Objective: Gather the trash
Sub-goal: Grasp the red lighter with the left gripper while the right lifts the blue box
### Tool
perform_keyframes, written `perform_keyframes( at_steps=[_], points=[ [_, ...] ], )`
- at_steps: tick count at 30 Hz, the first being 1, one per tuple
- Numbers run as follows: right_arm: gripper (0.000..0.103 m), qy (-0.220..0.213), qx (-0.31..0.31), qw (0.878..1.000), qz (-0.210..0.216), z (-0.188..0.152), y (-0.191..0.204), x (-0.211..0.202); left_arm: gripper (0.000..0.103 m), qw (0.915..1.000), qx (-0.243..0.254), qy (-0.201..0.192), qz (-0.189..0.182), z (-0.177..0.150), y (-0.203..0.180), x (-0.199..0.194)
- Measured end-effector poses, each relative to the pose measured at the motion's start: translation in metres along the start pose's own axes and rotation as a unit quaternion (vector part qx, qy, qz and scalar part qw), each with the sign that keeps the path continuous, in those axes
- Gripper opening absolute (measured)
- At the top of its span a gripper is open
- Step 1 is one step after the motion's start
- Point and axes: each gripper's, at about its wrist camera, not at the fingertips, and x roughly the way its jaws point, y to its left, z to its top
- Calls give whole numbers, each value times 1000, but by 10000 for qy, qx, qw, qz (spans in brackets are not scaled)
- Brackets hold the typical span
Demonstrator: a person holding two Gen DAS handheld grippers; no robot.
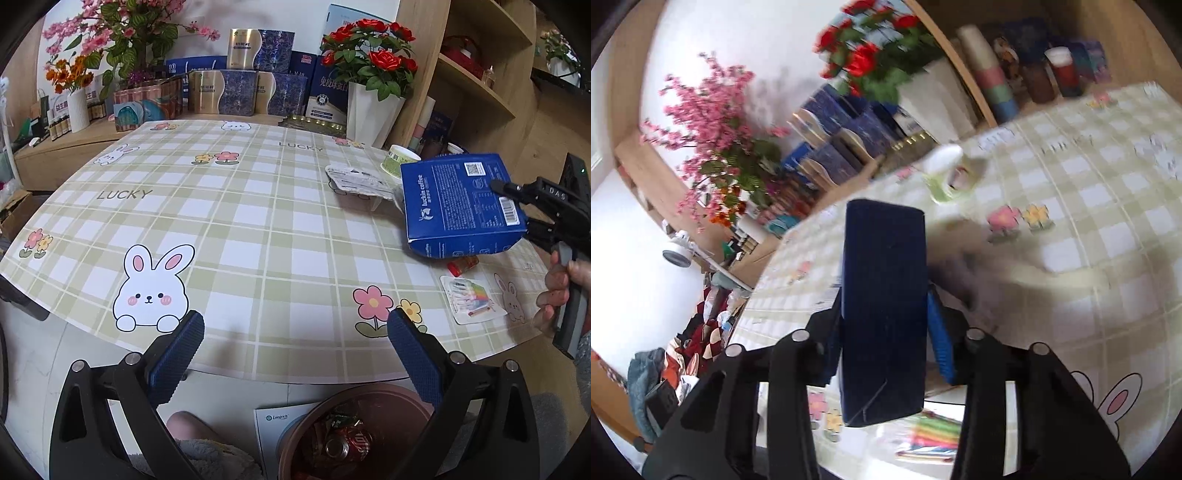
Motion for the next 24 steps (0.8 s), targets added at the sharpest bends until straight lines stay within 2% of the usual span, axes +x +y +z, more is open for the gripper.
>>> perform_keyframes(
  at_steps=[3, 6, 11, 13, 16, 21, 24],
  points=[
    [42, -238, -107, 9996, 130, 7, 16, -14, 97, 10000, 49, -42, -52, 1, -4, -6],
    [42, -471, -260, 9985, 32, 14, 30, -29, 97, 9998, 72, -100, -145, 3, -10, -12],
    [42, -839, -822, 9916, -544, 23, 45, -60, 97, 9982, 292, -108, -512, 11, -32, -12],
    [42, -895, -958, 9887, -731, 24, 44, -70, 97, 9955, 375, 97, -866, 15, -45, -5],
    [42, -922, -1060, 9863, -868, 23, 38, -83, 97, 9914, 443, 297, -1192, 20, -66, 5],
    [42, -1045, -1044, 9826, -1122, 21, 19, -107, 97, 9819, 863, 499, -1609, 23, -112, 20],
    [42, -1124, -913, 9814, -1259, 19, 3, -119, 97, 9769, 1076, 624, -1739, 23, -137, 33]
  ],
)
